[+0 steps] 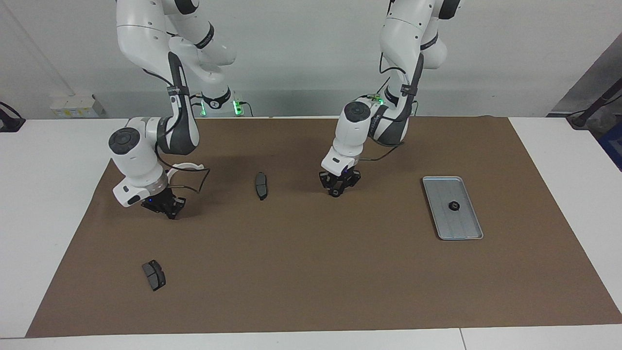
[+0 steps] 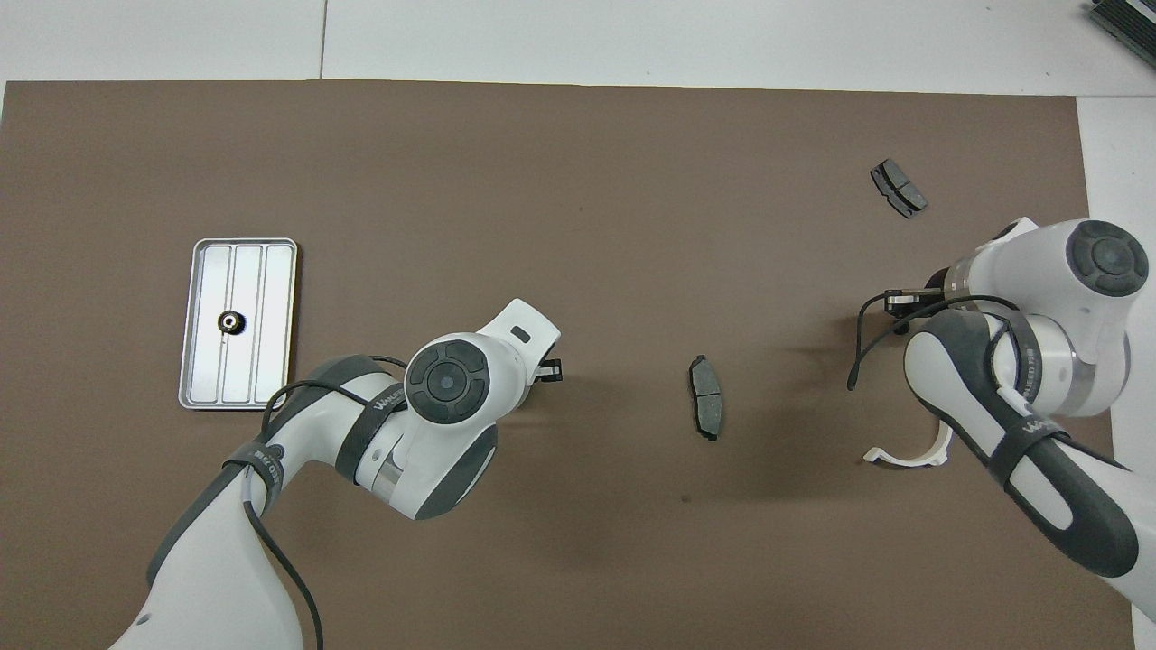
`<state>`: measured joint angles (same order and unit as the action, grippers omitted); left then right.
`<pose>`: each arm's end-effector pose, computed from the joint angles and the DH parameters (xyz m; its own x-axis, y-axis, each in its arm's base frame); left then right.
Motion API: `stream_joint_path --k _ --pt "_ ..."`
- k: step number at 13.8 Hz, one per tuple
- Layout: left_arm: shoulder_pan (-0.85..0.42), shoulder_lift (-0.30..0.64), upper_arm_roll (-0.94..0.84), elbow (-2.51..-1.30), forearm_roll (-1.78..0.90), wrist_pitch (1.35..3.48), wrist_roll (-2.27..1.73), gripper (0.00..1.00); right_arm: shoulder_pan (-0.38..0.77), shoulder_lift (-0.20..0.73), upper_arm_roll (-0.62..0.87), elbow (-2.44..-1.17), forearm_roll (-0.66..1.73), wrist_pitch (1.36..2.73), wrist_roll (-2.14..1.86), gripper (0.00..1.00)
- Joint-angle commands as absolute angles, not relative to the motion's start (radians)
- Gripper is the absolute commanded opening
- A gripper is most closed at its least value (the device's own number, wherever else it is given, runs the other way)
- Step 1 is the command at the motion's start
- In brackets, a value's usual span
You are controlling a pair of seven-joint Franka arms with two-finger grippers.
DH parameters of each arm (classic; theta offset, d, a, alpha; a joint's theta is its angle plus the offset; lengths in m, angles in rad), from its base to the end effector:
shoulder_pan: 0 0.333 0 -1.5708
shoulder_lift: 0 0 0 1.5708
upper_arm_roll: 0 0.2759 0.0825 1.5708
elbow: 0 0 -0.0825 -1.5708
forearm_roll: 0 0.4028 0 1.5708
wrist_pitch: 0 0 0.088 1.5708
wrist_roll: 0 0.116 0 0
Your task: Pick bearing gear from pile to tray
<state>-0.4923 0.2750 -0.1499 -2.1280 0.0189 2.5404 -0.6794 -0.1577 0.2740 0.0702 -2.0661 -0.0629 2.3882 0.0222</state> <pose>0.4718 -0.3540 0.2328 0.9951 0.0357 0.0917 0.0255 -0.9936 0.1098 0.5920 -0.0528 0.2441 0.9965 -0.0672 0.0491 -0.0685 -0.9973 0.0251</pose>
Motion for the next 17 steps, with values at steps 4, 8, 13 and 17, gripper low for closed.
stream_joint_path --k 4,8,13,17 --pt "-0.46 0.284 -0.135 -2.094 0.026 2.518 -0.67 0.15 -0.169 0.249 0.08 -2.08 -0.035 2.367 -0.006 0.39" --pt "-0.269 0.269 -0.135 -1.951 0.052 2.332 -0.592 0.15 -0.172 0.245 0.08 -2.106 -0.034 2.368 -0.005 0.39" --pt "0.016 0.221 -0.137 -1.956 0.051 2.177 -0.18 0.16 -0.186 0.236 0.081 -2.146 -0.032 2.41 -0.003 0.18" --pt "0.153 0.175 -0.137 -2.064 0.051 2.174 0.047 0.21 -0.134 0.218 0.087 -2.109 0.028 2.375 0.043 0.0"
